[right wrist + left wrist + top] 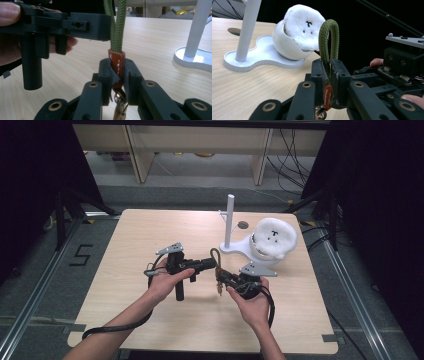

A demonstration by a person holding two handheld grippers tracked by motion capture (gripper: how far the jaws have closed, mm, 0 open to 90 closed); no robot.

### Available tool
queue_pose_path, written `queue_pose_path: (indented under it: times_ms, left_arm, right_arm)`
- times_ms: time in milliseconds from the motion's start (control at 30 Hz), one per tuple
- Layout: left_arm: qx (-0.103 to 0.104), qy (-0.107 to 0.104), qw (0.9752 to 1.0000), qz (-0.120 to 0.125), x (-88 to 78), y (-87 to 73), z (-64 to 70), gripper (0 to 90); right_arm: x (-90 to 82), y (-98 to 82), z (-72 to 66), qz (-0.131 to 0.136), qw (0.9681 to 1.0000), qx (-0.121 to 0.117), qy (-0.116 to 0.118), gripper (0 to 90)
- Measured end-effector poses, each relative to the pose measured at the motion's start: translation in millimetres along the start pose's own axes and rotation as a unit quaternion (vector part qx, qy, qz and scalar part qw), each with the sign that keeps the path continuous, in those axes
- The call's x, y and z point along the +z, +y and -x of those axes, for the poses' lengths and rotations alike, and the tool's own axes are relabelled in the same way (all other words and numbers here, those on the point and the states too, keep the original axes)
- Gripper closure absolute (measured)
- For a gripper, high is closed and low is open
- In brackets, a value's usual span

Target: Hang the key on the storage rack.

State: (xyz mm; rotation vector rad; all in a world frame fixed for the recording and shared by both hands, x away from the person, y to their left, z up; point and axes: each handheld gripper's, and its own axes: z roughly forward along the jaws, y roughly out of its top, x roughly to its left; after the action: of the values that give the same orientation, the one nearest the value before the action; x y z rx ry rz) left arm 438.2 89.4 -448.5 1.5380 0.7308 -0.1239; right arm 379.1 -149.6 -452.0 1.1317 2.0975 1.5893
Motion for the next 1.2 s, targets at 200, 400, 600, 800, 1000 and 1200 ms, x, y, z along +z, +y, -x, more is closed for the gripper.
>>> queue_pose_path:
  times_ms: [200,400,600,800,1000,1200]
  left_arm:
    - [-0.001,-0.001,1.0000,-0.001,1.7,-0.6,0.5,78.4]
    - [-0.020,-0.007,0.9998,-0.003,1.4,0.5,0.1,82.1]
    - [-0.011,-0.014,0.9998,-0.012,0.6,0.4,2.5,83.9]
    - [0.009,-0.008,0.9998,-0.018,-0.7,1.2,4.0,84.6]
    - [0.022,-0.002,0.9996,-0.017,-1.3,2.4,6.4,84.8]
    - [0.032,0.007,0.9994,-0.012,-2.1,5.9,6.2,84.9]
  right_arm:
    - [-0.2,-0.4,-0.2,-0.004,1.0000,0.005,0.000,78.9]
    - [-0.2,0.3,-1.0,-0.003,1.0000,0.006,0.005,79.1]
    - [1.1,-1.3,-3.5,-0.009,0.9999,0.002,0.011,79.4]
    - [2.6,-2.0,-4.4,-0.010,0.9998,0.009,0.013,78.9]
    - [2.6,0.5,-5.0,-0.010,0.9999,0.001,0.001,73.8]
    - [1.0,2.5,-3.7,-0.012,0.9999,0.006,-0.008,65.1]
